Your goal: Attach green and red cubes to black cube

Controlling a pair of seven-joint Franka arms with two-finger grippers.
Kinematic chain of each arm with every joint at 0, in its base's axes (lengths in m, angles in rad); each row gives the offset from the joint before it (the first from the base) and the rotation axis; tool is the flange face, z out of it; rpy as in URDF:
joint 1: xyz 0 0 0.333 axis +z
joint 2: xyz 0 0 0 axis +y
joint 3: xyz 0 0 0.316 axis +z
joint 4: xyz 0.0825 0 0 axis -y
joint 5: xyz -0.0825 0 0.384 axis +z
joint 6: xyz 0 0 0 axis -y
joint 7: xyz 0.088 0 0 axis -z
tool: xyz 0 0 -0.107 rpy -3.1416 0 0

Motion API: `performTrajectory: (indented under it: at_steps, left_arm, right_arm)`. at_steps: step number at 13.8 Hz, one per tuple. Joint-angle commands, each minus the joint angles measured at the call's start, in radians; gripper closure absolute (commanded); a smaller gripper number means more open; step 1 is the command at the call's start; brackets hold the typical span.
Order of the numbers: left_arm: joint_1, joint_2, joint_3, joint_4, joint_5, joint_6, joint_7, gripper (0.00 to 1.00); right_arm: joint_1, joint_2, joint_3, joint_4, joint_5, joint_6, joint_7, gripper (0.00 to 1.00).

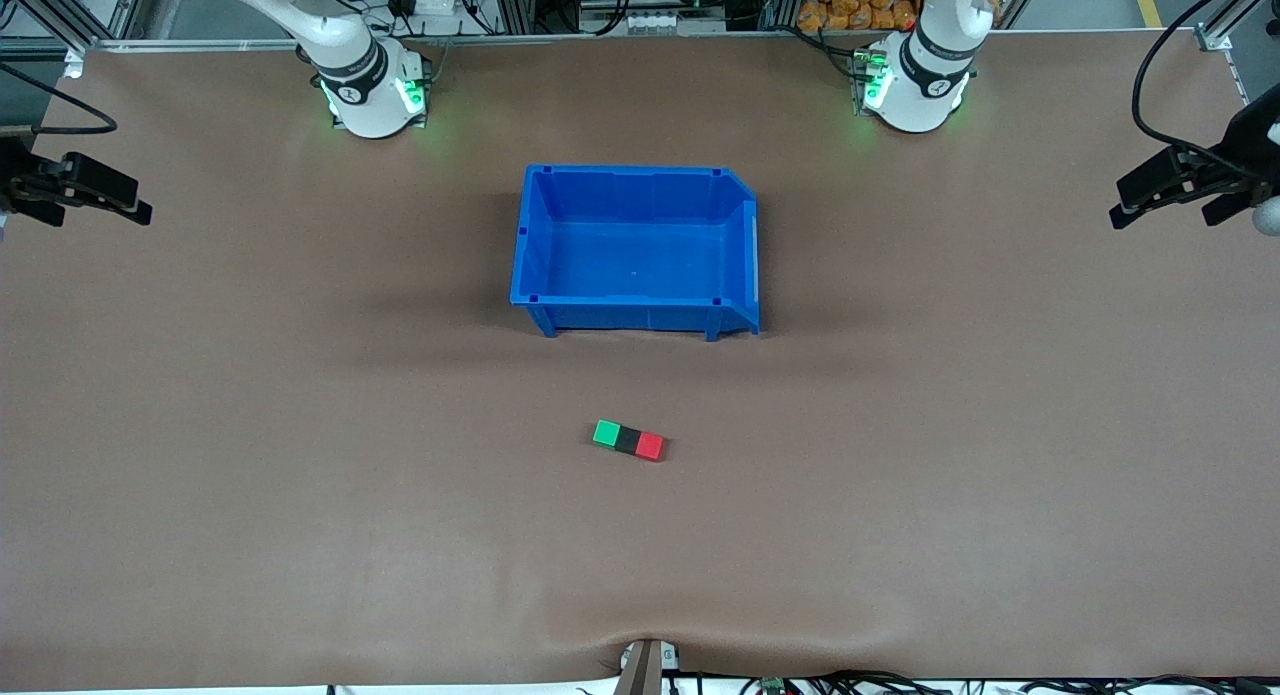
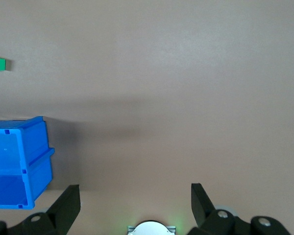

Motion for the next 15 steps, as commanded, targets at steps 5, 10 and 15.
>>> performTrajectory:
  at_steps: [5,10,15]
  left_arm:
    - [-0.001,0.012,-0.005,0.029,0.020,-0.032,0.018,0.00]
    - [-0.001,0.012,-0.005,0.029,0.019,-0.032,0.018,0.00]
    - [-0.001,0.012,-0.005,0.029,0.019,-0.032,0.018,0.00]
  right_arm:
    - [-0.019,-0.024,0.008,-0.009,-0.003,-0.002,-0.011,0.00]
    - [-0.023,-0.021,0.005,-0.010,0.000,0.004,-0.011,0.00]
    - [-0.034,-0.019,0.004,-0.017,0.000,0.027,-0.011,0.00]
